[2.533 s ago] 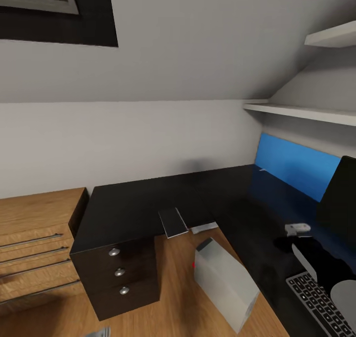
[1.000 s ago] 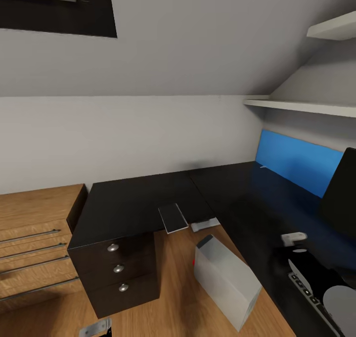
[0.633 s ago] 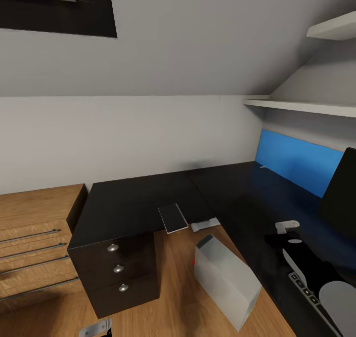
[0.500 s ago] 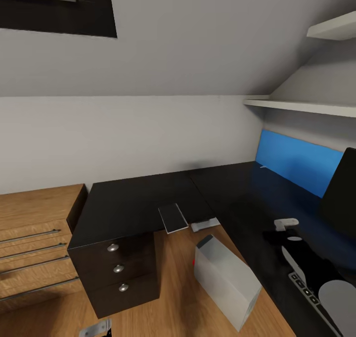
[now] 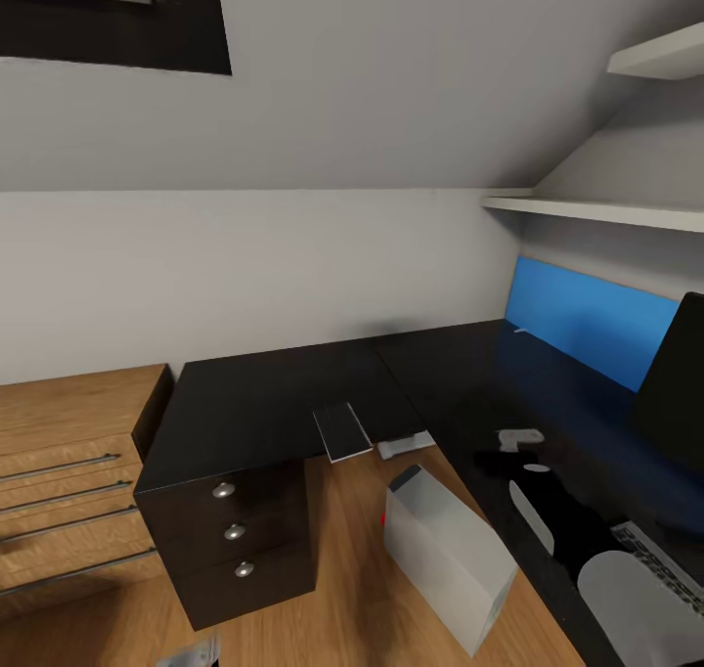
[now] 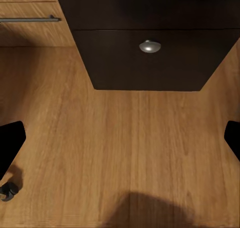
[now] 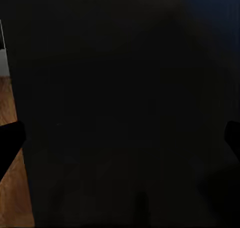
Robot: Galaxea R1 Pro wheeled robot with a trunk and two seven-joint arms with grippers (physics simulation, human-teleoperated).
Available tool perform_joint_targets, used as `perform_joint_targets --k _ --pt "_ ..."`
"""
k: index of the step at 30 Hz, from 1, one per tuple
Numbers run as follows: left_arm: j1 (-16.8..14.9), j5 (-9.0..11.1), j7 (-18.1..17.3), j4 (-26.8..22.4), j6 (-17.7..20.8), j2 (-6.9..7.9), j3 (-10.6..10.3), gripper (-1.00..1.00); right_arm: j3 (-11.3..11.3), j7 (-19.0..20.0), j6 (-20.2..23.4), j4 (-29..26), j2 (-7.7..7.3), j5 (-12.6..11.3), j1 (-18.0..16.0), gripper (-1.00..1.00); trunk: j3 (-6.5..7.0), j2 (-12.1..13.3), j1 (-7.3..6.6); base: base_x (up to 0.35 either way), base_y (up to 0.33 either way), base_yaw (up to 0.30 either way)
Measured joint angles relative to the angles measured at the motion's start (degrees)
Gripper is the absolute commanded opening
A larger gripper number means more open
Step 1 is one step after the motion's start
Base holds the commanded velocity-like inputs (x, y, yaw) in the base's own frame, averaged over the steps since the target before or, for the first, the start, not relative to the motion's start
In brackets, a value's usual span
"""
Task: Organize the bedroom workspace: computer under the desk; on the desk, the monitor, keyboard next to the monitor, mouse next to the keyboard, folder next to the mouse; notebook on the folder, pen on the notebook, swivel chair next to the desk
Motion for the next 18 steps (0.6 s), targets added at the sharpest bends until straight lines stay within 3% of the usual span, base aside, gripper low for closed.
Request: perform_joint_targets --k 2,3,4,5,9,14,18 --pt "0.01 -0.02 0.00 0.55 0.00 0.02 0.00 1.00 0.03 -1.92 -0.06 -0.01 1.42 0.09 0.05 1.00 0.04 0.00 0.00 0.000 0.000 0.122" --pt "0.01 -0.03 0.00 0.97 0.00 0.04 0.00 1.00 0.07 -5.46 -0.19 -0.02 3.48 0.05 0.26 1.00 0.07 0.00 0.00 0.000 0.000 0.173" --pt "0.01 -0.04 -0.01 1.23 0.00 0.08 0.03 1.00 0.07 -6.86 -0.20 -0.03 4.30 0.14 0.36 1.00 0.10 0.00 0.00 0.000 0.000 0.213" --pt "0.00 -0.05 -0.01 1.46 0.00 0.12 0.05 1.00 0.15 -10.58 -0.34 -0.05 6.08 0.05 0.75 1.00 0.13 0.00 0.00 0.000 0.000 0.223" --pt "0.00 0.00 -0.04 1.73 0.00 0.17 0.12 1.00 0.50 -16.34 -0.64 -0.04 9.77 0.07 1.66 1.00 0.20 0.00 0.02 -0.140 0.000 0.258" --pt "-0.01 0.03 -0.01 2.75 0.05 0.17 0.29 1.00 1.17 -17.41 -1.31 1.11 13.21 2.06 2.57 1.00 0.18 0.00 0.03 -0.302 0.000 0.276" --pt "-0.04 -0.03 -0.09 5.98 0.00 0.24 0.28 1.00 1.78 -17.52 -4.92 5.09 16.21 4.86 2.79 1.00 0.10 0.00 0.04 -0.327 0.000 0.278"
